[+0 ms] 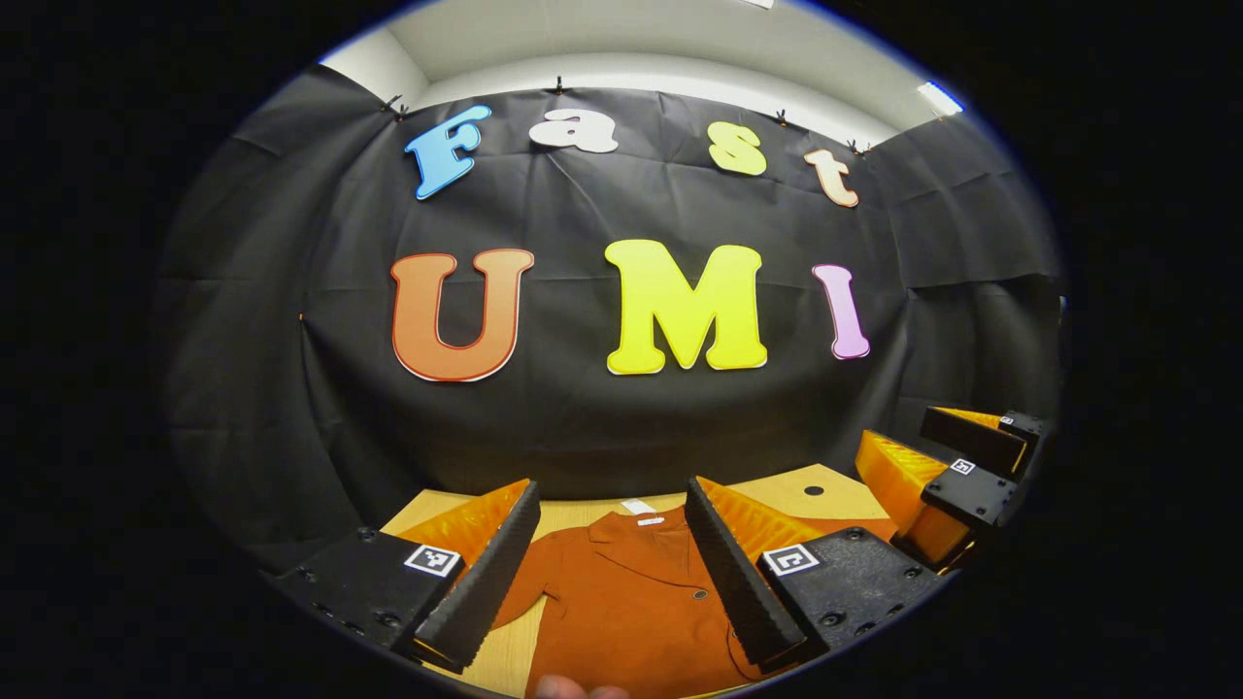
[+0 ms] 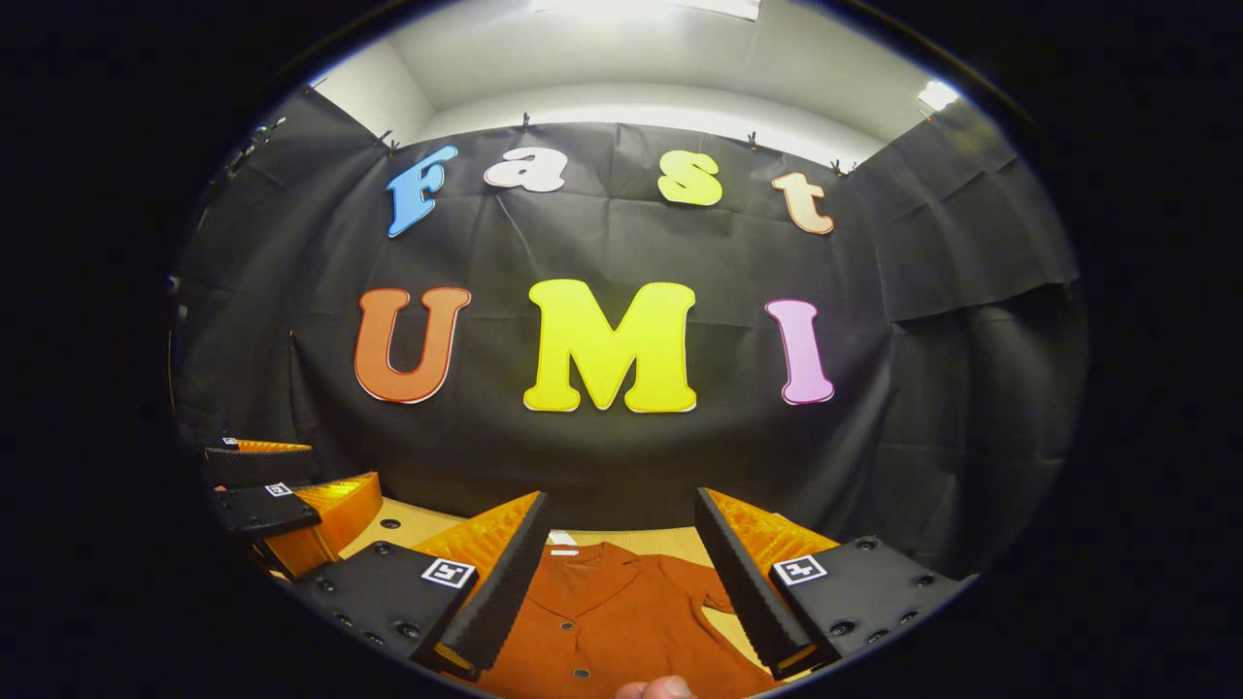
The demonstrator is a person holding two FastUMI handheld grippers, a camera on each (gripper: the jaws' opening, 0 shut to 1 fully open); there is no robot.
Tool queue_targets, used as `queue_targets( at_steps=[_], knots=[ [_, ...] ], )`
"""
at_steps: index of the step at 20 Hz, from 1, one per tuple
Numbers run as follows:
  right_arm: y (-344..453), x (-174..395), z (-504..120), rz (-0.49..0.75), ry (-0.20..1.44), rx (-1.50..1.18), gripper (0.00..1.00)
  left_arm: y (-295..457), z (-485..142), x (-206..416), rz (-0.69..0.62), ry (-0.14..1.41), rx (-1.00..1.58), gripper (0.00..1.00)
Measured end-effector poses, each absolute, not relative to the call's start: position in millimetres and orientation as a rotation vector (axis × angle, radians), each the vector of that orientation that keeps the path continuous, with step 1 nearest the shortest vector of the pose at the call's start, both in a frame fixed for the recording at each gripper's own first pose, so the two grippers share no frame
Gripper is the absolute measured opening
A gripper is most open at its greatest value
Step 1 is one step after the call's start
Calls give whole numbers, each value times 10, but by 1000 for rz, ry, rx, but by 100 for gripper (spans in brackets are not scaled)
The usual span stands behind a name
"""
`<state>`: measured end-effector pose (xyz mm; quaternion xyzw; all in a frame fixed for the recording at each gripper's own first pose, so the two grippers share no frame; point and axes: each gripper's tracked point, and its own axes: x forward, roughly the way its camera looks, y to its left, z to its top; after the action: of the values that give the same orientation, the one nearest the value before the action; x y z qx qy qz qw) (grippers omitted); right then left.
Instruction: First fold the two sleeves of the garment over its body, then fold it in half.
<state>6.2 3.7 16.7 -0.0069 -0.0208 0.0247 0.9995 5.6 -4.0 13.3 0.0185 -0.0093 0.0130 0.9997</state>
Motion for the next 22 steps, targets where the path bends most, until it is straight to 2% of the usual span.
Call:
queue_targets(
  at_steps=[3, 4, 6, 13, 22],
  knots=[
    [48, 115, 188, 58, -44, -38, 94, -14, 166, 33, 39, -35, 35, 97],
    [60, 132, 207, 59, -47, -40, 95, 0, 189, 34, 46, -45, 35, 100],
    [98, 137, 217, 67, -49, -47, 95, 34, 175, 25, 64, -46, 22, 97],
    [220, 200, 272, 131, -39, -28, 95, 253, 151, 79, 105, -18, -1, 97],
    [28, 386, 313, 116, -29, -11, 95, 281, 275, 111, 139, -36, 38, 97]
  ],
)
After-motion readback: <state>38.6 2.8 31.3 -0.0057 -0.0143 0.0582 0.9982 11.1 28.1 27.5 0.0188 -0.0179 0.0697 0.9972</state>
